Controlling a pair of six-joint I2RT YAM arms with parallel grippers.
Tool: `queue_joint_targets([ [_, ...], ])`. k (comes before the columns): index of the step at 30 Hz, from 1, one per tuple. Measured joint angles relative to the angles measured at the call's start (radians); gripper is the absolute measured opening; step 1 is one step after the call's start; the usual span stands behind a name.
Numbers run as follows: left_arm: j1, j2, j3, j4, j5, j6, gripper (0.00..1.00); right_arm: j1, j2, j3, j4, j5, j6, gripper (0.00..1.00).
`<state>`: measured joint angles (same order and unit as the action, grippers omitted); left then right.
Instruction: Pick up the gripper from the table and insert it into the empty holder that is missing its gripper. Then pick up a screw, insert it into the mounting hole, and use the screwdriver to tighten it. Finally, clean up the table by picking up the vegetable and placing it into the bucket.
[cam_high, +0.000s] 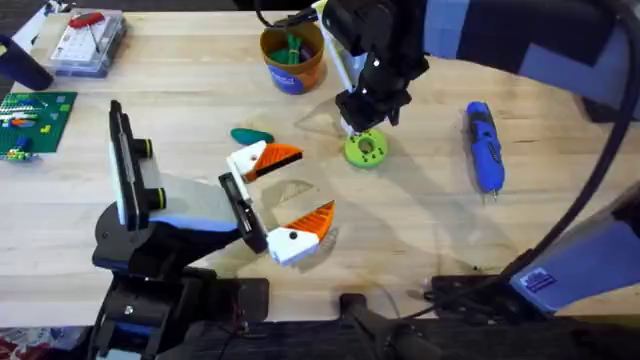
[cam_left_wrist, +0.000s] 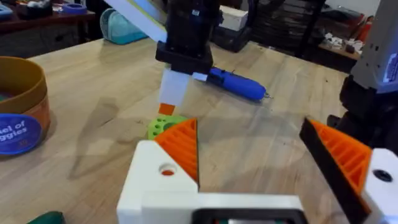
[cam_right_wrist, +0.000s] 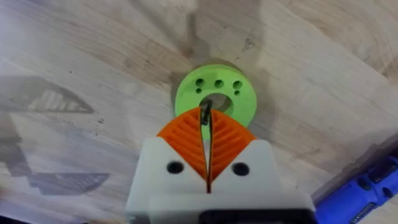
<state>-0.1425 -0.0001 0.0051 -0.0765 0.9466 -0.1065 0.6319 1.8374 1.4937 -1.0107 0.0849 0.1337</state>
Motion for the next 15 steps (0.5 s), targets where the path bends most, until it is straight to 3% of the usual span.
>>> queue_joint_targets([
  [7, 0.000, 0.000, 0.000, 0.000, 0.000, 0.000, 0.990, 0.000, -0.006, 0.000, -0.004, 0.000, 0.000, 0.004],
  [13, 0.000, 0.000, 0.000, 0.000, 0.000, 0.000, 0.990, 0.000, -0.091, -0.001, -0.047, 0.000, 0.000, 0.004],
  [14, 0.000, 0.000, 0.000, 0.000, 0.000, 0.000, 0.990, 0.000, -0.108, -0.001, -0.054, 0.000, 0.000, 0.017],
  [15, 0.000, 0.000, 0.000, 0.000, 0.000, 0.000, 0.990, 0.000, -0.129, -0.001, -0.064, 0.000, 0.004, 0.096],
])
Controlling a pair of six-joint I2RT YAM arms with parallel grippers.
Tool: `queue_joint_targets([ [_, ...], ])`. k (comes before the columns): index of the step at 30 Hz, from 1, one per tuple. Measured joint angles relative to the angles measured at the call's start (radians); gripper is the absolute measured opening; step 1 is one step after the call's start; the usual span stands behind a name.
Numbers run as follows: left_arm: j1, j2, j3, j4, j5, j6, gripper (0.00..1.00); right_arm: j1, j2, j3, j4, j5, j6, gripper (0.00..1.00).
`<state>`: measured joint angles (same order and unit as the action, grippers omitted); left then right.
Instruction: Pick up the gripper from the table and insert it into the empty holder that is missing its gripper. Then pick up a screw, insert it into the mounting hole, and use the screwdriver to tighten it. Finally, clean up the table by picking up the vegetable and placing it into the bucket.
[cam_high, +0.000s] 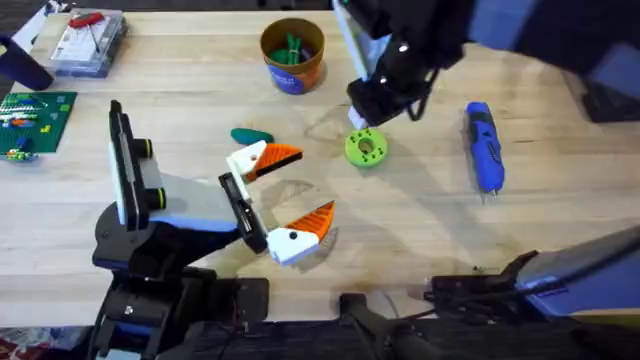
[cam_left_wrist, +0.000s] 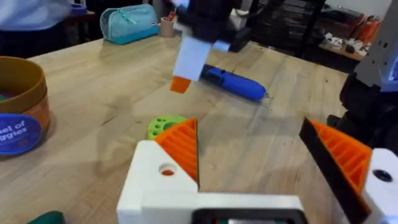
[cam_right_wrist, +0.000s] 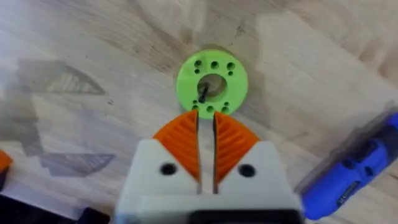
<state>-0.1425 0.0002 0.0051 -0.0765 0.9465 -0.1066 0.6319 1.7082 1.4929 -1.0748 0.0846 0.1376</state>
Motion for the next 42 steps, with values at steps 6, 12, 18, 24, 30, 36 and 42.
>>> queue_joint_targets([
  [6, 0.000, 0.000, 0.000, 0.000, 0.000, 0.000, 0.990, 0.000, -0.065, 0.000, -0.058, 0.000, 0.030, 0.930],
  [12, 0.000, 0.000, 0.000, 0.000, 0.000, 0.000, 0.990, 0.000, -0.073, -0.016, -0.071, 0.000, 0.085, 0.994],
  [18, 0.000, 0.000, 0.000, 0.000, 0.000, 0.000, 0.990, 0.000, -0.078, -0.087, -0.052, 0.000, 0.196, 0.995],
  [24, 0.000, 0.000, 0.000, 0.000, 0.000, 0.000, 0.990, 0.000, -0.080, -0.195, 0.039, -0.002, 0.284, 0.995],
  [30, 0.000, 0.000, 0.000, 0.000, 0.000, 0.000, 0.990, 0.000, -0.081, -0.278, 0.142, -0.004, 0.337, 0.995],
  [36, 0.000, 0.000, 0.000, 0.000, 0.000, 0.000, 0.990, 0.000, -0.073, -0.290, 0.200, -0.004, 0.356, 0.949],
  [42, 0.000, 0.000, 0.000, 0.000, 0.000, 0.000, 0.990, 0.001, -0.019, -0.291, 0.231, -0.004, 0.357, 0.920],
])
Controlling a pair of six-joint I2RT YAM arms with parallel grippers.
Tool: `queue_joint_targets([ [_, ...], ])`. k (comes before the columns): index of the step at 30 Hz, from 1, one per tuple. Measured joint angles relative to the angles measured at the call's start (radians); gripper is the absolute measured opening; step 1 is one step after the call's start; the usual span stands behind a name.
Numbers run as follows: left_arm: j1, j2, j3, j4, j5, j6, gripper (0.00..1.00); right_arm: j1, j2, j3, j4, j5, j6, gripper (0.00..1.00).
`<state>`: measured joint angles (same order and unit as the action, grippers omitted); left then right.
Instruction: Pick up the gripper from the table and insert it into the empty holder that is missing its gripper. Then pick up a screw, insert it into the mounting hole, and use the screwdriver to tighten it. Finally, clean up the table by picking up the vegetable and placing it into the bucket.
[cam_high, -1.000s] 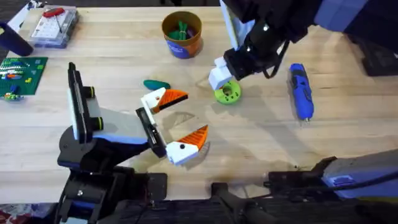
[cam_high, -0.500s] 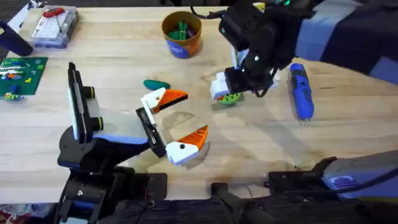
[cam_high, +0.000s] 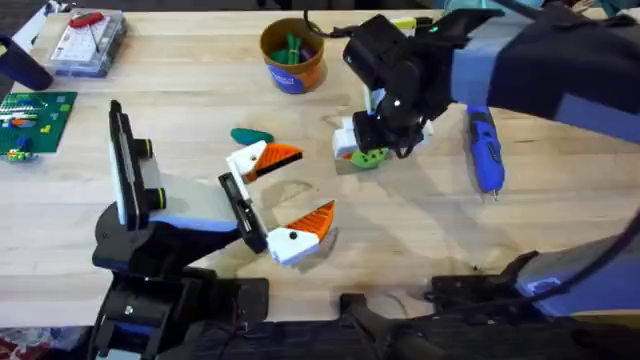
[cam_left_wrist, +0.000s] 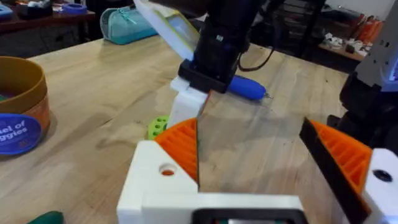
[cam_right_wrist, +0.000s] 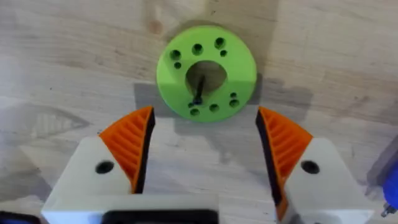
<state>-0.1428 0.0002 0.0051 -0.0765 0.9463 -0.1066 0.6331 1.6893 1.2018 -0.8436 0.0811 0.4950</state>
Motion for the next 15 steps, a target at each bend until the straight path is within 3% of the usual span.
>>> queue_joint_targets([
  [15, 0.000, 0.000, 0.000, 0.000, 0.000, 0.000, 0.990, 0.019, 0.028, 0.000, 0.031, 0.009, 0.000, 0.799],
])
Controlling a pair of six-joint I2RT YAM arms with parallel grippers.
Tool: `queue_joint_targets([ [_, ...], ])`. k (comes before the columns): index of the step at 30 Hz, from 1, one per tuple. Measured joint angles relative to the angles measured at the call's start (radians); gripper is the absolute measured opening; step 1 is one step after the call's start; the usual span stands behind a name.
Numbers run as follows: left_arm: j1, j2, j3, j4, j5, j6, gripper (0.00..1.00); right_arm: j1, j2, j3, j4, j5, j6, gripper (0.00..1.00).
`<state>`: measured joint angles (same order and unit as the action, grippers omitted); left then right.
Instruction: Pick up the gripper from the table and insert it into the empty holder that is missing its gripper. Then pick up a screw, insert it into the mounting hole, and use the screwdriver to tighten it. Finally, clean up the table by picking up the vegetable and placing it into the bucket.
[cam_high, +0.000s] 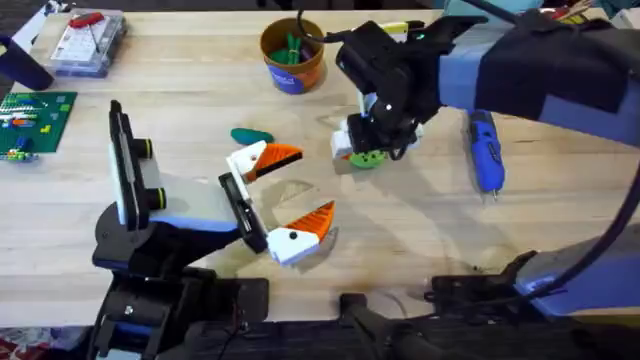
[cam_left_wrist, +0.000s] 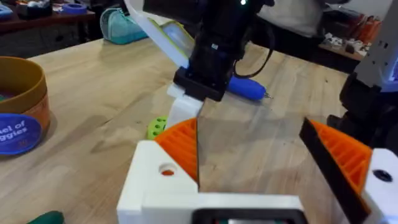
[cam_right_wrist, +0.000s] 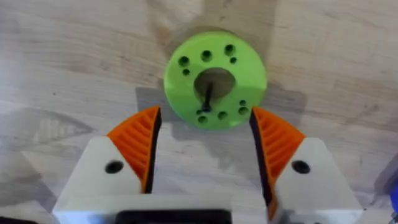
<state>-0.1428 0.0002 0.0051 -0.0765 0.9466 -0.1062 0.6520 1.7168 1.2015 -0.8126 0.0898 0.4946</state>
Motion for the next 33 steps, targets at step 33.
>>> queue_joint_targets([
  [33, 0.000, 0.000, 0.000, 0.000, 0.000, 0.000, 0.990, 0.025, 0.018, 0.000, 0.008, 0.075, 0.037, 0.406],
])
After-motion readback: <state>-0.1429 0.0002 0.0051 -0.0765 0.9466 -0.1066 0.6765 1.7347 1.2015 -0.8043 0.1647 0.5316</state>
